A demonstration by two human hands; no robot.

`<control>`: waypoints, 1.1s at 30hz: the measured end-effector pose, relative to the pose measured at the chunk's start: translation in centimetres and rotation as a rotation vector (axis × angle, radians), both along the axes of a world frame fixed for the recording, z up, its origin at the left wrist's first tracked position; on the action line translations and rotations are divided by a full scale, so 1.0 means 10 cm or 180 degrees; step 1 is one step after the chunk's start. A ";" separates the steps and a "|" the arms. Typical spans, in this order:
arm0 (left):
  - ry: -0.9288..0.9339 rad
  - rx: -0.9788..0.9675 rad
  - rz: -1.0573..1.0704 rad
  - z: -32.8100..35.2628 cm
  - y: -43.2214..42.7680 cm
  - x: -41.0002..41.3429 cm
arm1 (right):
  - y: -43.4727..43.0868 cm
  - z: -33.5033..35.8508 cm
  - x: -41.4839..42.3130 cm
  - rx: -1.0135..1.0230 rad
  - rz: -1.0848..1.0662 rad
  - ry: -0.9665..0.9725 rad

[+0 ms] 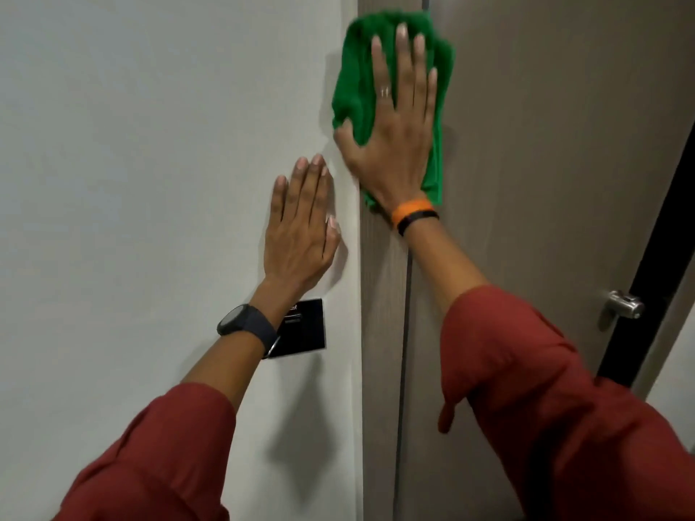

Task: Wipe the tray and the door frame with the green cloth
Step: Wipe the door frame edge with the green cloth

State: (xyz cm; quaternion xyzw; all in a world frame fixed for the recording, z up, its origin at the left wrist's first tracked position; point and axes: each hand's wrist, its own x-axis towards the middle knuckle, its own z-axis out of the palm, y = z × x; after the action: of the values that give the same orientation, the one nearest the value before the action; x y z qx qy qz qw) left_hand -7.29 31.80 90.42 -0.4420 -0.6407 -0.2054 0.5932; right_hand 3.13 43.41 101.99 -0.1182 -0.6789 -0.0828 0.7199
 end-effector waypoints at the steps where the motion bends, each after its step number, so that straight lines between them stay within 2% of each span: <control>1: -0.0013 0.0002 -0.0035 0.01 -0.01 0.00 | 0.01 0.10 -0.01 0.0029 -0.0029 0.0039; 5: -0.0016 -0.0018 -0.0115 0.03 -0.05 -0.04 | 0.03 -0.25 -0.06 -0.0023 -0.0113 0.0045; 12: 0.0011 -0.0182 0.0138 -0.09 -0.13 -0.10 | -0.06 -2.61 0.06 -0.0441 -0.0141 -0.0718; 15: 0.0000 -0.0181 0.0143 -0.12 -0.12 -0.07 | -0.05 -2.93 0.06 -0.0460 -0.0146 -0.0752; 20: -0.0076 -0.0264 0.0155 -0.13 -0.13 -0.06 | -0.01 -2.36 0.04 -0.0293 -0.0001 -0.0631; 27: -0.0002 -0.0229 0.0021 0.12 -0.08 -0.04 | 0.04 -0.28 -0.04 -0.0065 -0.0025 -0.0093; 30: -0.0033 -0.0168 -0.0079 0.20 -0.07 -0.05 | 0.04 -0.03 -0.03 -0.0045 -0.0020 -0.0048; 33: -0.0054 -0.0188 -0.0111 0.16 -0.10 -0.05 | 0.05 -0.18 -0.03 -0.0029 -0.0024 -0.0060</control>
State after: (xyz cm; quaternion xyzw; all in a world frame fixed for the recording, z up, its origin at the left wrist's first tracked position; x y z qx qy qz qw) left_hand -7.79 30.84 92.07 -0.4686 -0.6438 -0.2005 0.5708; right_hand 2.84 43.87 100.18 -0.1232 -0.6856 -0.0835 0.7126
